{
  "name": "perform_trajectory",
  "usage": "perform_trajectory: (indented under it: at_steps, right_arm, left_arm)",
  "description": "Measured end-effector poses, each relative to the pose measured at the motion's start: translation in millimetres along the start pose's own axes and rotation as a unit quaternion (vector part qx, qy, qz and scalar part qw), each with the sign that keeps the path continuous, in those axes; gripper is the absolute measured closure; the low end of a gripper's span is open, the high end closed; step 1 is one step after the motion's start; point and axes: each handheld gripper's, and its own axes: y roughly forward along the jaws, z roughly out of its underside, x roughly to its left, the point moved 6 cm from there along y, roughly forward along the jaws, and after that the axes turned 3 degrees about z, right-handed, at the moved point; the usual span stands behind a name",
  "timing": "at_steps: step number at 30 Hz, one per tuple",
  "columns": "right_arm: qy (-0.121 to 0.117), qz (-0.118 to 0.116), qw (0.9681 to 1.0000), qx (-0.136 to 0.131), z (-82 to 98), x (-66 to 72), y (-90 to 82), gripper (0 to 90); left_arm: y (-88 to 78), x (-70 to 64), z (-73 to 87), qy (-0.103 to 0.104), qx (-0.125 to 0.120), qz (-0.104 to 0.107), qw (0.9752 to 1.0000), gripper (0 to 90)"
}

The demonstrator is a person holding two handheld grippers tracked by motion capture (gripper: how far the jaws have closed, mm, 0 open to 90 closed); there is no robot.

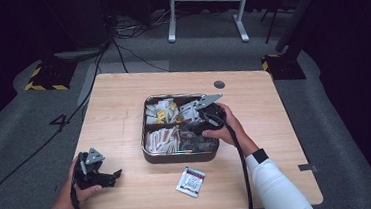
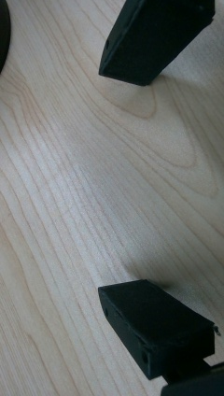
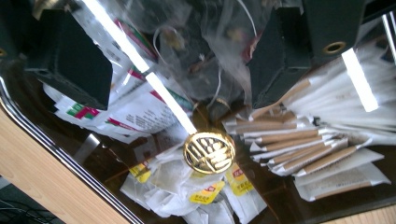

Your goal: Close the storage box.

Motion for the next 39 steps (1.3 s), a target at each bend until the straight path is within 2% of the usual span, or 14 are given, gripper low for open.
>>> perform_trajectory:
  at_steps: [1,10,15,22,29,39]
  right_arm:
    - [-0.007,0.003,1.0000,0.001,1.7,-1.2,-2.7,22.3]
    - [-0.016,0.017,0.9997,0.005,14.6,-7.3,-21.2,23.6]
    - [-0.012,0.019,0.9997,0.003,22.4,-10.9,-31.2,24.2]
    - [-0.018,0.037,0.9991,0.008,36.1,-15.9,-42.7,24.8]
    - [-0.016,0.042,0.9989,0.008,46.0,-19.2,-51.6,25.2]
    - [-0.007,0.051,0.9986,0.008,69.3,-22.3,-63.3,25.1]
  left_arm:
    - [0.0,0.1,0.0,0.000,0.000,0.000,1.0000,0.5]
    - [0.0,0.1,0.0,0.000,0.000,0.000,1.0000,0.5]
    - [0.0,0.1,0.0,0.000,0.000,0.000,1.0000,0.5]
    - [0.1,0.1,-0.1,0.000,0.000,-0.001,1.0000,0.5]
    - [0.1,0.1,-0.1,0.000,0.000,-0.001,1.0000,0.5]
    - [0.1,0.1,-0.1,0.000,0.000,-0.001,1.0000,0.5]
